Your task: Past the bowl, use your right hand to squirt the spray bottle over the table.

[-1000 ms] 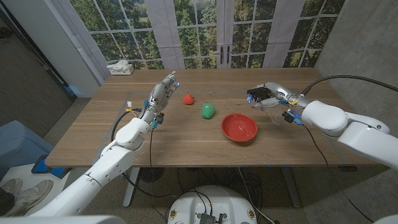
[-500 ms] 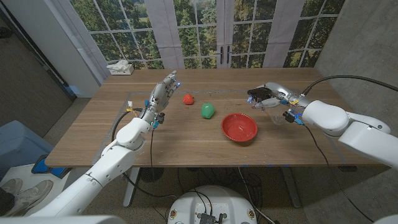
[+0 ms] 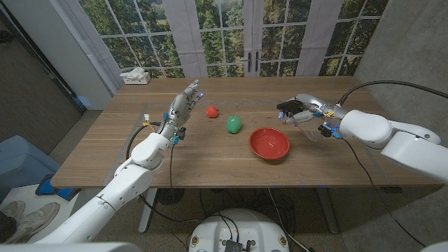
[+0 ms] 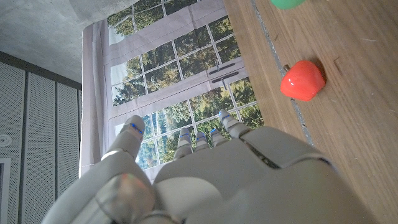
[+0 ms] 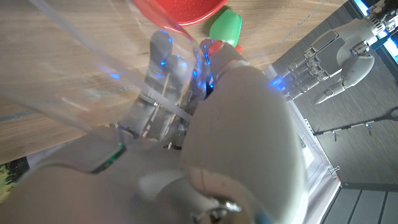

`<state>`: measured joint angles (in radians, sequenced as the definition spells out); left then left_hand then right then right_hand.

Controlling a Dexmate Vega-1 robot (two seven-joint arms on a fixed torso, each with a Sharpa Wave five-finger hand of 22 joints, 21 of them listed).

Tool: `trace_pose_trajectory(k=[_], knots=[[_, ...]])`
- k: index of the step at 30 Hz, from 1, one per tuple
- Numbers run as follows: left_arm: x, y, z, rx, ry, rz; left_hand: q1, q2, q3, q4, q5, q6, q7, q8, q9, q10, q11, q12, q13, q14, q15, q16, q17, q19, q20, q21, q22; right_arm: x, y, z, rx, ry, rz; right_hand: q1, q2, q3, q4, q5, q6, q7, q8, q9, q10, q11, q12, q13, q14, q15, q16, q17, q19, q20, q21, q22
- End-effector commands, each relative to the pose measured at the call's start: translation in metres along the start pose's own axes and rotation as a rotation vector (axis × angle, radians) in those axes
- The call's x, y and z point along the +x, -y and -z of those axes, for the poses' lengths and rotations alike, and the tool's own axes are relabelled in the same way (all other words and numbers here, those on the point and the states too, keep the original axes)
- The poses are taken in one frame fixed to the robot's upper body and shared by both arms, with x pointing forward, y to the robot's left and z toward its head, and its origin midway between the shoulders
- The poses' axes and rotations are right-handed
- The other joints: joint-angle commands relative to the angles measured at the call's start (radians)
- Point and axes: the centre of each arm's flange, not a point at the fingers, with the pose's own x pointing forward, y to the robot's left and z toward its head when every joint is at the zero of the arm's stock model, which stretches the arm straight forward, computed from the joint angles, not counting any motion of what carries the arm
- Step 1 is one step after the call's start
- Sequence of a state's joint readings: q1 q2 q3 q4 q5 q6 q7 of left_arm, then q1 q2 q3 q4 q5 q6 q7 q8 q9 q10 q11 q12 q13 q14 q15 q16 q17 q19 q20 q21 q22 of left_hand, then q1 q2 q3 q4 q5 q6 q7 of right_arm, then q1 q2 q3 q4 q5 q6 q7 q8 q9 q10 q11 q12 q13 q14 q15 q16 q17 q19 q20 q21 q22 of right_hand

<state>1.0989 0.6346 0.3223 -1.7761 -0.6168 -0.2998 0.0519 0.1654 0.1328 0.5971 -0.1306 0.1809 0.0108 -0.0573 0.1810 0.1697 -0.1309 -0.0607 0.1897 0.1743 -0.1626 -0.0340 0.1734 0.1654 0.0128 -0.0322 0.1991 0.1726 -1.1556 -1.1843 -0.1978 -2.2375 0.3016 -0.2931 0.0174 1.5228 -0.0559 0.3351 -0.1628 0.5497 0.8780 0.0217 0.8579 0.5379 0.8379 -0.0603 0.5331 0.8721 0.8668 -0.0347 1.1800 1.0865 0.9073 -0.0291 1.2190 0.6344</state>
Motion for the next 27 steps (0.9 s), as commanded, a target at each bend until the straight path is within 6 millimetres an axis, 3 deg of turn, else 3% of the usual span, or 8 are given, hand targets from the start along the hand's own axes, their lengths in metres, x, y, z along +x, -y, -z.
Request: trace_pose_trajectory(k=[1, 6, 7, 11, 12, 14, 19, 27], knots=[[-0.0007, -0.0009, 0.0006, -0.008, 0.004, 0.003, 0.015, -0.002, 0.001, -0.005, -0.002, -0.005, -0.010, -0.001, 0.003, -0.006, 0.002, 0.001, 0.002, -0.012, -0.046, 0.001, 0.001, -0.006, -0.031, -0.007, 0.001, 0.0055, -0.0021, -0.0051, -0.041, -0.035, -0.060, 0.029, 0.013, -0.004, -0.001, -0.002, 0.042, 0.007, 0.045, 0.047, 0.020, 0.006, -0.003, -0.008, 0.074, -0.174, 0.420, 0.175, 0.090, -0.196, 0.014, 0.002], [-0.0009, -0.0009, 0.0004, -0.005, 0.004, 0.003, 0.016, -0.002, 0.000, -0.007, -0.003, -0.006, -0.010, -0.002, 0.003, -0.006, 0.002, 0.001, 0.002, -0.013, -0.046, 0.001, 0.001, -0.007, -0.031, -0.007, 0.001, 0.0053, -0.0028, -0.0062, -0.054, -0.039, -0.076, 0.039, 0.011, -0.009, 0.001, -0.002, 0.096, 0.011, 0.150, 0.178, 0.050, 0.016, -0.024, -0.038, 0.073, -0.174, 0.420, 0.175, 0.088, -0.196, 0.020, 0.007], [-0.0008, -0.0008, 0.0005, -0.008, 0.005, 0.005, 0.016, -0.002, 0.000, -0.007, -0.003, -0.006, -0.010, -0.002, 0.003, -0.006, 0.002, 0.001, 0.002, -0.013, -0.046, 0.001, 0.001, -0.006, -0.032, -0.007, 0.001, 0.0050, -0.0029, -0.0061, -0.054, -0.033, -0.073, 0.042, 0.006, -0.011, 0.000, 0.001, 0.095, 0.020, 0.203, 0.261, 0.058, 0.017, -0.034, -0.046, 0.072, -0.174, 0.419, 0.176, 0.087, -0.196, 0.020, 0.007], [-0.0015, -0.0005, -0.0003, -0.004, 0.005, 0.004, 0.016, -0.002, 0.000, -0.008, -0.003, -0.007, -0.010, -0.002, 0.003, -0.007, 0.002, 0.001, 0.002, -0.013, -0.046, 0.001, 0.001, -0.006, -0.032, -0.007, 0.001, 0.0038, -0.0029, -0.0063, -0.054, -0.019, -0.083, 0.038, -0.004, -0.011, 0.000, 0.011, 0.136, 0.036, 0.275, 0.352, 0.091, 0.014, -0.045, -0.075, 0.072, -0.173, 0.421, 0.176, 0.091, -0.197, 0.020, 0.010], [-0.0018, -0.0003, -0.0007, -0.001, 0.005, 0.004, 0.017, -0.002, -0.001, -0.009, -0.003, -0.007, -0.010, -0.002, 0.003, -0.007, 0.002, 0.001, 0.002, -0.013, -0.046, 0.001, 0.001, -0.006, -0.032, -0.007, 0.001, 0.0034, -0.0030, -0.0055, -0.043, -0.005, -0.082, 0.031, -0.007, -0.010, 0.002, 0.019, 0.151, 0.044, 0.316, 0.413, 0.110, 0.015, -0.056, -0.100, 0.077, -0.173, 0.421, 0.176, 0.094, -0.198, 0.020, 0.015], [-0.0026, 0.0003, -0.0010, 0.000, 0.005, 0.006, 0.017, -0.002, -0.001, -0.009, -0.003, -0.006, -0.010, -0.002, 0.003, -0.007, 0.002, 0.001, 0.002, -0.013, -0.046, 0.001, 0.001, -0.006, -0.032, -0.007, 0.001, 0.0035, -0.0029, -0.0065, -0.047, -0.019, -0.100, 0.020, -0.013, -0.012, 0.004, 0.027, 0.172, 0.048, 0.350, 0.463, 0.130, 0.002, -0.059, -0.118, 0.083, -0.172, 0.421, 0.176, 0.097, -0.198, 0.020, 0.019], [-0.0045, 0.0007, -0.0013, 0.000, 0.004, 0.002, 0.018, -0.002, -0.001, -0.011, -0.003, -0.008, -0.010, -0.002, 0.003, -0.007, 0.001, 0.001, 0.002, -0.014, -0.045, 0.001, 0.001, -0.007, -0.032, -0.007, 0.001, 0.0022, -0.0031, -0.0069, -0.050, -0.016, -0.095, 0.003, -0.023, -0.007, 0.002, 0.049, 0.198, 0.055, 0.408, 0.564, 0.162, 0.003, -0.066, -0.156, 0.098, -0.173, 0.419, 0.175, 0.109, -0.199, 0.020, 0.023], [-0.0049, 0.0007, -0.0021, 0.000, 0.010, 0.005, 0.019, -0.002, -0.001, -0.014, -0.003, -0.010, -0.010, -0.002, 0.003, -0.008, 0.001, 0.000, 0.002, -0.014, -0.045, 0.001, 0.001, -0.007, -0.033, -0.007, 0.001, 0.0007, -0.0045, -0.0107, -0.075, -0.029, -0.077, 0.008, -0.037, 0.011, -0.007, 0.082, 0.210, 0.061, 0.457, 0.659, 0.186, 0.022, -0.062, -0.178, 0.112, -0.174, 0.418, 0.175, 0.121, -0.199, 0.014, 0.026]])
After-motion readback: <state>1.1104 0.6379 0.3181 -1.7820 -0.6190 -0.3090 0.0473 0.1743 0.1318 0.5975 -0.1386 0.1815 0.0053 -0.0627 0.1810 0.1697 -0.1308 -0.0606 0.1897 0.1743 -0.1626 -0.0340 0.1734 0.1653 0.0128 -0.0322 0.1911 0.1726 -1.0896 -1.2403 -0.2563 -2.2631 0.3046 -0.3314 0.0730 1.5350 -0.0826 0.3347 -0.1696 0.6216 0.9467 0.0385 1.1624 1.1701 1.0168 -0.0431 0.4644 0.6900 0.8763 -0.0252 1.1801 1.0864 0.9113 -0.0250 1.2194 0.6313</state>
